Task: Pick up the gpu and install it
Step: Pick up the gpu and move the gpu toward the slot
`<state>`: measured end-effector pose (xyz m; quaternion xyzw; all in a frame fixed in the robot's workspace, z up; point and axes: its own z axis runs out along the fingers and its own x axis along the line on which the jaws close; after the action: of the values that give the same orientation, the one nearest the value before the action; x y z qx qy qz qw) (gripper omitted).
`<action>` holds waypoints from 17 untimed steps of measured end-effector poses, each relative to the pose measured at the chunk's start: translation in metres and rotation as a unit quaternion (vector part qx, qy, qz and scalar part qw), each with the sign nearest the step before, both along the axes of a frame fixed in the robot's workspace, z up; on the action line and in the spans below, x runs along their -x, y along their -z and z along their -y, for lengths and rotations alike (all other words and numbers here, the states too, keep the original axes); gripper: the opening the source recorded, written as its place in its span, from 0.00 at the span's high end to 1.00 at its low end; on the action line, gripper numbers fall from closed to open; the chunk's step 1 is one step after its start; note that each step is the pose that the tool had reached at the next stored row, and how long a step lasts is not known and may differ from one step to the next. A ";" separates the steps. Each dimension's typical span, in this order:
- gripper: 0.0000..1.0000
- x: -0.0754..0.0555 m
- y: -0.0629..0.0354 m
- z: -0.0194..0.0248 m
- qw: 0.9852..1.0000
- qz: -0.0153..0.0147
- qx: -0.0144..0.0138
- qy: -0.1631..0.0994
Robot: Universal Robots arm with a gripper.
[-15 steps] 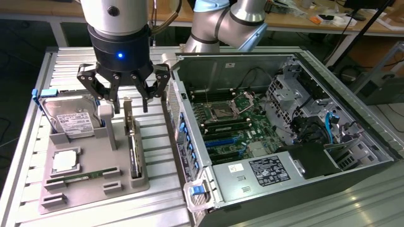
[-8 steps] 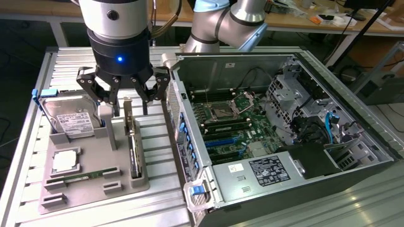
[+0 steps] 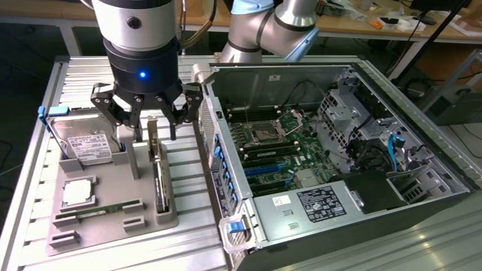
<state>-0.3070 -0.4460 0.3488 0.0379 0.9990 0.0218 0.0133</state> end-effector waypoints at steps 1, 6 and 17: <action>0.44 0.000 0.0002 0.0004 1.000 0.000 0.000 0.000; 0.44 0.001 0.0021 0.0028 1.000 0.000 0.000 0.000; 0.44 0.001 0.0065 0.0053 1.000 0.000 0.000 0.000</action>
<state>-0.3083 -0.4514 0.3424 0.0379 0.9990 0.0217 0.0132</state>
